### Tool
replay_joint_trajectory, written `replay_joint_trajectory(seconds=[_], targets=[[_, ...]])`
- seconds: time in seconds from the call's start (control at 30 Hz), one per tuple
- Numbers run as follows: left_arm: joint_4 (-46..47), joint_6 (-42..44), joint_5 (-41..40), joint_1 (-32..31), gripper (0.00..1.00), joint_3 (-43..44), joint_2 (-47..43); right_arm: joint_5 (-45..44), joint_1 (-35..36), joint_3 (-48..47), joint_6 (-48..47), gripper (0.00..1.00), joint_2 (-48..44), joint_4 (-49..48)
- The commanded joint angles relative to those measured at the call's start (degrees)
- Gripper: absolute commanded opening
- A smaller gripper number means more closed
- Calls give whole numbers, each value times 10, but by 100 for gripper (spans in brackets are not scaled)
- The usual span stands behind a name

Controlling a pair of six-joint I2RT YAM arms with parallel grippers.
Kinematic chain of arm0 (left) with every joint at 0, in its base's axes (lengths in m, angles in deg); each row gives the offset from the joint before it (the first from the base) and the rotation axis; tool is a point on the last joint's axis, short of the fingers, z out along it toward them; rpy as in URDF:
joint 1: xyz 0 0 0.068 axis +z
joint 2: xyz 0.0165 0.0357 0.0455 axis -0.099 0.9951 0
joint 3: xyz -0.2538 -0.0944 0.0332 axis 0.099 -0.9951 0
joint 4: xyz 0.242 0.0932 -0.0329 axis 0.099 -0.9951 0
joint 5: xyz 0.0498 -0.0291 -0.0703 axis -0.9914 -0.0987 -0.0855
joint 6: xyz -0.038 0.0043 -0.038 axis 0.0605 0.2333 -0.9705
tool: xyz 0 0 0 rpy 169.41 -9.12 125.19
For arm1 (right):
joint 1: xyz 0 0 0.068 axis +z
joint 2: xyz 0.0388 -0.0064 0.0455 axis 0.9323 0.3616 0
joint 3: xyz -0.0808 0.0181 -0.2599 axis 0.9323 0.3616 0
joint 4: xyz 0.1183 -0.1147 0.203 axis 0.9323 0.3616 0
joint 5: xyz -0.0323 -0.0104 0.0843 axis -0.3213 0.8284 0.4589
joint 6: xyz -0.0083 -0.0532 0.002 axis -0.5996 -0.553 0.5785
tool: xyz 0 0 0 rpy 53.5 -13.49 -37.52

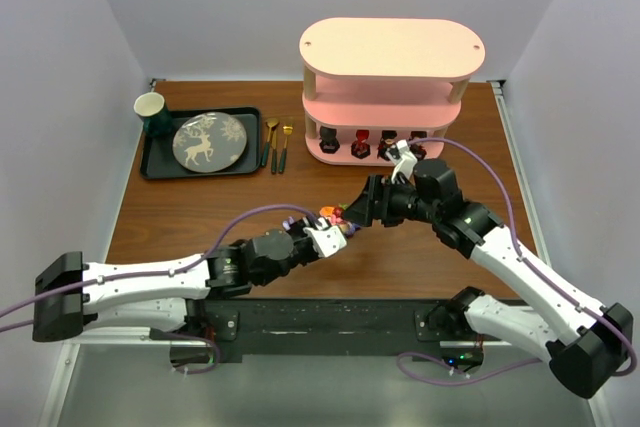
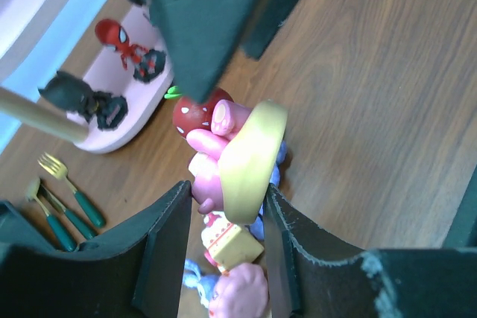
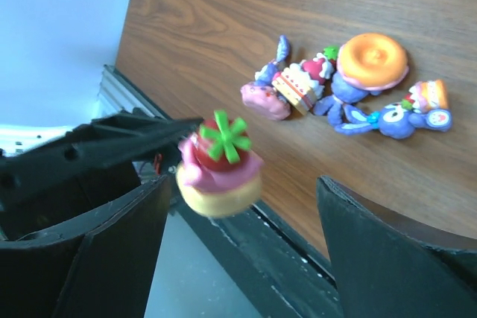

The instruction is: Place and organize the plastic toys onto the shelf

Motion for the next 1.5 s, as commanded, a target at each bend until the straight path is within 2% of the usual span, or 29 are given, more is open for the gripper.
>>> replay_joint_trajectory(seconds=[0.0, 0.17, 0.37, 0.53, 0.57, 0.6, 0.63, 0.67, 0.7, 0.73, 0.8, 0.83, 0.87, 0.9, 1.0, 1.07, 1.17, 1.23, 1.33, 1.47], targets=[[112, 62, -15, -13, 0, -14, 10, 30, 7, 5, 25, 80, 7, -57], [128, 71, -15, -17, 0, -14, 19, 59, 9, 25, 47, 77, 25, -98], [135, 78, -6, -22, 0, -13, 18, 55, 10, 40, 47, 65, 32, -111], [134, 78, -5, -26, 0, -14, 23, 64, 11, 39, 47, 43, 36, -127], [134, 77, -6, -26, 0, -14, 23, 66, 12, 40, 46, 34, 35, -129], [135, 74, -10, -27, 0, -16, 22, 69, 12, 40, 45, 29, 33, -134], [136, 72, -13, -26, 4, -19, 22, 69, 12, 40, 40, 24, 32, -133], [136, 65, -15, -26, 7, -19, 21, 68, 12, 39, 37, 13, 31, -130], [136, 61, -21, -26, 10, -19, 22, 66, 12, 40, 32, 7, 25, -128], [136, 55, -23, -26, 20, -21, 20, 56, 12, 42, 23, 2, 22, -128], [134, 36, -29, -26, 32, -23, 19, 43, 11, 44, 13, 0, 13, -123], [131, 28, -30, -26, 47, -24, 16, 26, 11, 44, -1, 0, 3, -122], [127, 11, -37, -26, 55, -24, 12, 18, 12, 44, -9, 0, -3, -116], [123, 1, -39, -26, 72, -26, 3, 7, 11, 44, -27, 0, -9, -114], [107, -43, -57, -25, 95, -25, -23, -56, 11, 44, -67, 0, -35, -109], [94, -70, -72, -24, 100, -26, -37, -114, 10, 48, -88, 0, -56, -113], [70, -111, -79, -12, 100, -24, -67, -190, 10, 52, -130, 0, -73, -124], [32, -163, -77, 21, 100, -11, -91, -226, 11, 56, -166, 0, -80, -136], [-32, -224, -45, 102, 100, 17, -122, -303, 9, 66, -217, 0, -91, -176], [-122, -258, 9, 213, 100, 72, -133, -381, 9, 71, -280, 0, -101, -247]])
